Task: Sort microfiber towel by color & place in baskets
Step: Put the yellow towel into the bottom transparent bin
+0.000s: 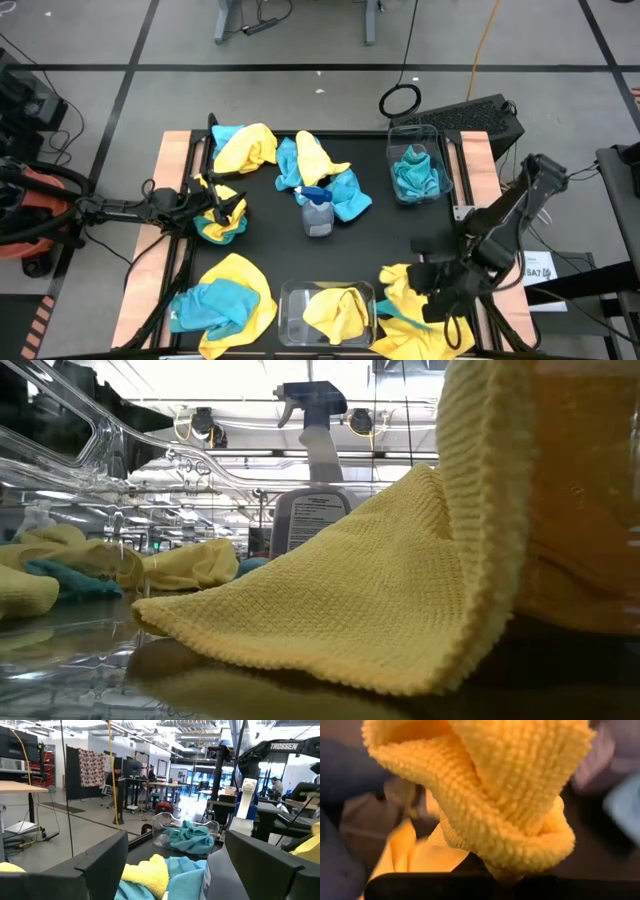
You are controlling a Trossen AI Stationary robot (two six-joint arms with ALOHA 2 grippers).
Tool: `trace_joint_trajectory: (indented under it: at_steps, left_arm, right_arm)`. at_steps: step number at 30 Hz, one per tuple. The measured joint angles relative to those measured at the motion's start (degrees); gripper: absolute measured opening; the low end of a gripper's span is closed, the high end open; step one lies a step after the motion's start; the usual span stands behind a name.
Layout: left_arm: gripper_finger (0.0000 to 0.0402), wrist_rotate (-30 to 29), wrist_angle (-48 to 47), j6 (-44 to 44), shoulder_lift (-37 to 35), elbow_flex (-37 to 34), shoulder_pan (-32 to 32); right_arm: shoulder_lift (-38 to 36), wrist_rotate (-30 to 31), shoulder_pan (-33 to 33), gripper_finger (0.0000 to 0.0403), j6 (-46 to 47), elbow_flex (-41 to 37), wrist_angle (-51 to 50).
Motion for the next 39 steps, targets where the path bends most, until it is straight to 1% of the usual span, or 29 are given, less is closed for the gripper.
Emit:
trace_joint_trajectory:
  at_steps: [4,9,17,19,23,30,34,36,39]
  left_arm:
    - [0.0338,0.0,0.0,-0.3,0.0,0.0,0.0]
    - [0.0338,0.0,0.0,-0.3,0.0,0.0,0.0]
    - [0.0338,0.0,-0.1,-0.3,0.0,0.0,0.0]
    - [0.0338,0.0,-0.3,-0.3,0.0,0.0,0.0]
    - [0.0338,0.0,-1.3,-0.4,0.0,0.0,0.0]
    - [0.0338,0.0,-1.9,-0.4,0.0,0.0,0.0]
    - [0.0338,0.0,-2.8,-0.5,0.0,0.0,0.0]
    - [0.0338,0.0,-3.0,-0.5,0.0,0.0,0.0]
    - [0.0338,0.0,-3.0,-0.5,0.0,0.0,0.0]
  right_arm:
    - [-1.1,0.2,-3.0,0.0,-10.9,0.0,9.5]
    - [-1.4,0.1,-6.7,0.0,-22.8,0.0,18.9]
    - [-2.5,-0.3,-11.2,0.0,-37.2,0.0,33.9]
    - [-2.5,-0.4,-11.8,0.0,-40.5,1.2,35.9]
    - [-1.9,-0.6,-12.6,0.0,-45.9,6.3,37.6]
    - [0.5,-5.0,-12.8,0.0,-51.5,13.7,38.2]
    - [2.4,-5.5,-12.8,0.0,-51.7,14.3,38.1]
    - [3.8,-6.7,-12.9,0.0,-51.2,14.3,38.2]
    - [6.4,-6.8,-12.8,0.0,-50.5,14.3,38.9]
